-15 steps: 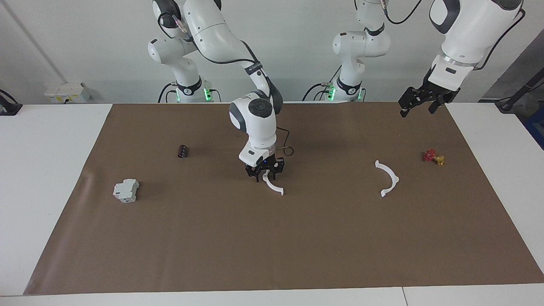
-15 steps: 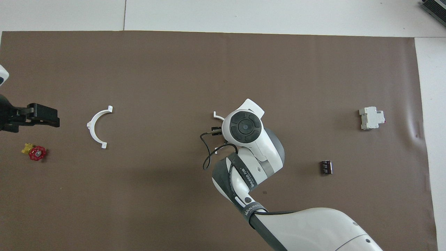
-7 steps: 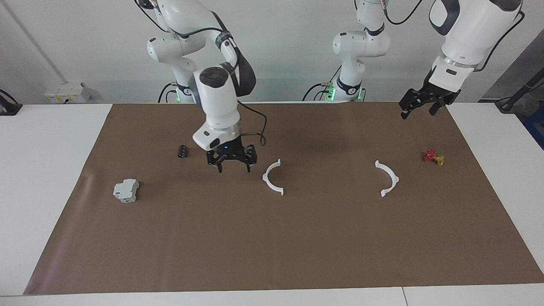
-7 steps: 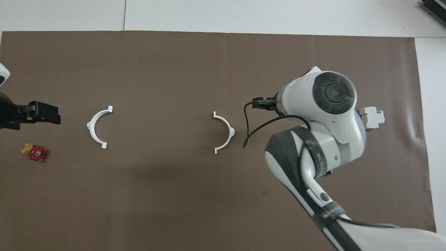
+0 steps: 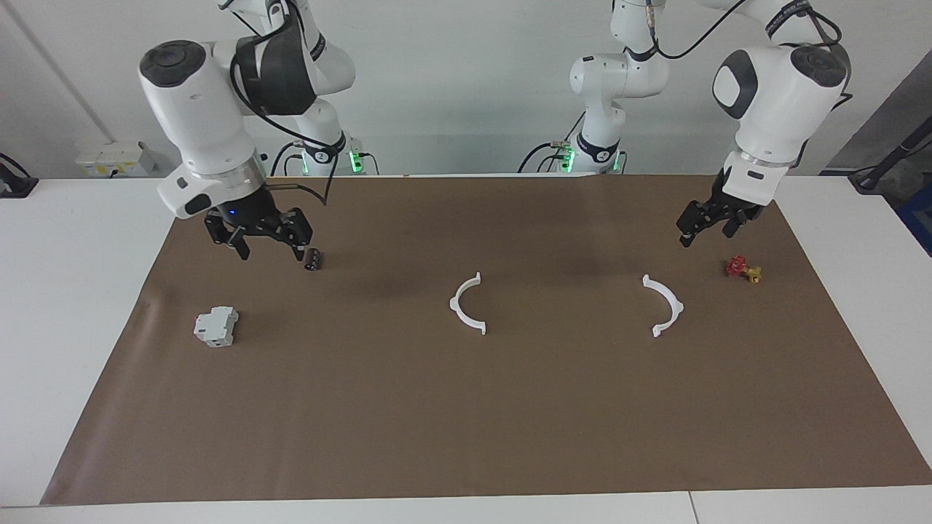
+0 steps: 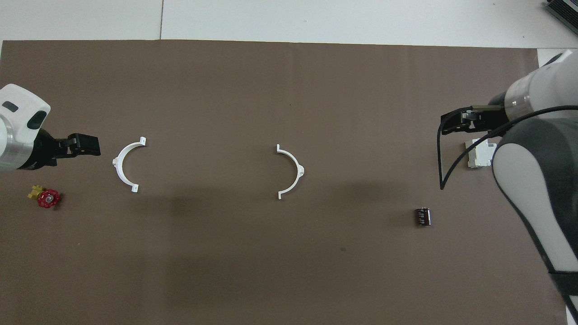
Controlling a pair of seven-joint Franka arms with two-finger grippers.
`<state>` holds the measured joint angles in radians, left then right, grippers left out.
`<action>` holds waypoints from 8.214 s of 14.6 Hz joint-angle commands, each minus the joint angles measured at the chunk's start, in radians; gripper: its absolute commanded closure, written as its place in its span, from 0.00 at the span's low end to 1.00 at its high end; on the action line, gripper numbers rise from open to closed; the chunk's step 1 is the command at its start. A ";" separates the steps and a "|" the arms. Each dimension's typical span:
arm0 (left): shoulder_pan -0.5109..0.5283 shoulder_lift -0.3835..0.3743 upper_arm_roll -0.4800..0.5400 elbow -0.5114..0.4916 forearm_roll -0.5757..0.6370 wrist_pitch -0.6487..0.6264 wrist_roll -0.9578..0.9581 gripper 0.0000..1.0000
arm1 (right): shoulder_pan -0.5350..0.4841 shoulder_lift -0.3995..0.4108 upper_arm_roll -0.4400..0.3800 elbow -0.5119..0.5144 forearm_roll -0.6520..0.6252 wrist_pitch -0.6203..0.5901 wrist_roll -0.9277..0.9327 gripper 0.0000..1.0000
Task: Assemble drain pipe with both arms
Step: 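Release the clamp half at center and withdraw the right gripper, then grasp the other white clamp half with the left gripper, then carry the clamp half toward the centered half with the left gripper, then press the held half against the centered half to close the ring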
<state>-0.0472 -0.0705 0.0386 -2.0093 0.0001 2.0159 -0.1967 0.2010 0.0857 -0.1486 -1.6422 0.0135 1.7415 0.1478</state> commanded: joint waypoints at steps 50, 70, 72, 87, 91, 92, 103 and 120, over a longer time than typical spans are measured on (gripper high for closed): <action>0.021 0.193 -0.005 -0.293 -0.011 0.526 -0.001 1.00 | -0.196 -0.146 0.096 0.031 -0.032 -0.295 -0.162 0.00; -0.554 0.271 0.000 -0.112 0.018 0.455 -0.989 1.00 | -0.196 -0.146 0.096 0.031 -0.032 -0.295 -0.162 0.00; -0.585 0.357 0.000 -0.024 0.069 0.440 -1.091 1.00 | -0.196 -0.146 0.096 0.031 -0.032 -0.295 -0.162 0.00; -0.640 0.351 -0.002 -0.032 0.078 0.363 -1.132 1.00 | -0.196 -0.146 0.096 0.031 -0.032 -0.295 -0.162 0.00; -0.646 0.350 -0.002 -0.035 0.080 0.356 -1.135 1.00 | -0.196 -0.146 0.096 0.031 -0.032 -0.295 -0.162 0.00; -0.646 0.350 -0.002 -0.035 0.080 0.357 -1.135 1.00 | -0.196 -0.146 0.096 0.031 -0.032 -0.295 -0.162 0.00; -0.657 0.348 -0.002 -0.042 0.109 0.383 -1.132 1.00 | -0.196 -0.146 0.096 0.031 -0.032 -0.295 -0.162 0.00; -0.658 0.385 -0.003 -0.029 0.189 0.423 -1.130 1.00 | -0.196 -0.146 0.096 0.031 -0.032 -0.296 -0.162 0.00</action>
<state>-0.6881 0.2979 0.0232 -2.0435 0.1613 2.4224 -1.3070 0.0184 -0.0441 -0.0598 -1.5967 -0.0330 1.4508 0.0040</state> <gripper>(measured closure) 0.930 0.000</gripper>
